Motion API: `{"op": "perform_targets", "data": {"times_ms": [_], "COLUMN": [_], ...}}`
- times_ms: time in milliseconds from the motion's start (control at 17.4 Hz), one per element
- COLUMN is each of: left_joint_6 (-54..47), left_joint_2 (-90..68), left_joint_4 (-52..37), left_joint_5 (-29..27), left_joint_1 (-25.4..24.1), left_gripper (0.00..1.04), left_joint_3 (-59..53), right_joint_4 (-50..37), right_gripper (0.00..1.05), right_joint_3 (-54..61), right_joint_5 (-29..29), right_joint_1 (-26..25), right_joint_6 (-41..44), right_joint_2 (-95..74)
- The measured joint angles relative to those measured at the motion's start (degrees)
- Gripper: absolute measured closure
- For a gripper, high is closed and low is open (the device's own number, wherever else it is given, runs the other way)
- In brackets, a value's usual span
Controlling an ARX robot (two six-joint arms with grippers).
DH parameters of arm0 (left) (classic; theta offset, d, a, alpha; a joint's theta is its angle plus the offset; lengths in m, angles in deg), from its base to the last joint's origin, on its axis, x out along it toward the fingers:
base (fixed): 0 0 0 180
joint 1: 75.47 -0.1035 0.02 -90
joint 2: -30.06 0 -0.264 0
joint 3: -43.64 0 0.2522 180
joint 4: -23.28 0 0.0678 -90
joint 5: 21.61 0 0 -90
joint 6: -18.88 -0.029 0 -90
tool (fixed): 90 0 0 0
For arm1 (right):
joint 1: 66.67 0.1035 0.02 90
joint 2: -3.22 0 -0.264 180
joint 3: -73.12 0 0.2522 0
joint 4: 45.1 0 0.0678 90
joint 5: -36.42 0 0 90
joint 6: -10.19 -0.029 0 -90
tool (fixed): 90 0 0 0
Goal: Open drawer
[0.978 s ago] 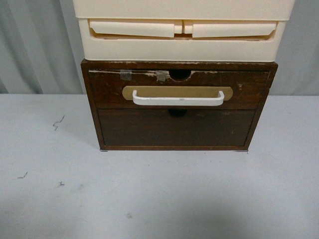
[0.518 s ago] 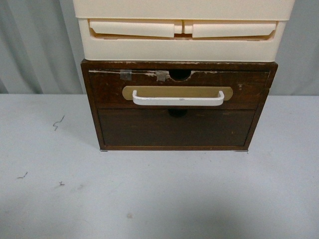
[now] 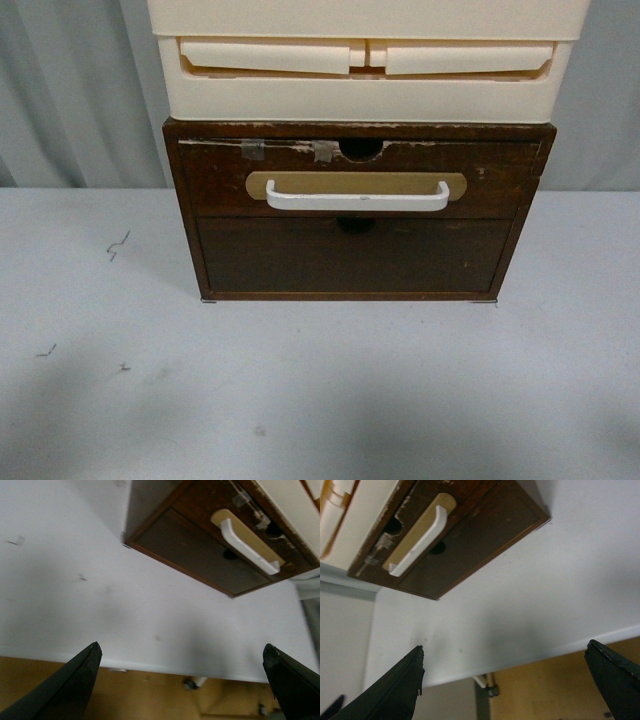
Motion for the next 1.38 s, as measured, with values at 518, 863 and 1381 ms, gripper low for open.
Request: {"op": "perform_targets", "data": {"times_ms": [518,863,1381], "left_joint_6": [20.13,30.18,42.84], "left_joint_2": [-21.16,-39.69,-70.20], "left_joint_4": [-25.73,-41.83,-59.45], "left_joint_5": [1.70,2.36,3.41], "left_joint_1": [9.70,14.38,19.37], "left_gripper": [0.07,0.07,0.07], "left_joint_3": [2.99,9.53,28.52], "right_joint_4": [-32.74,-55.04,-58.58], "right_gripper": [0.06,0.06,0.06], "right_joint_3": [-2.58,-11.85,-34.93], "right_joint_5": [8.15,6.51,5.33], "right_joint_1": [5.27,8.22,13.68], "right_joint_6": [-18.78,-27.63,-33.11], "right_joint_2": [-26.80,-48.24,-73.24]}}
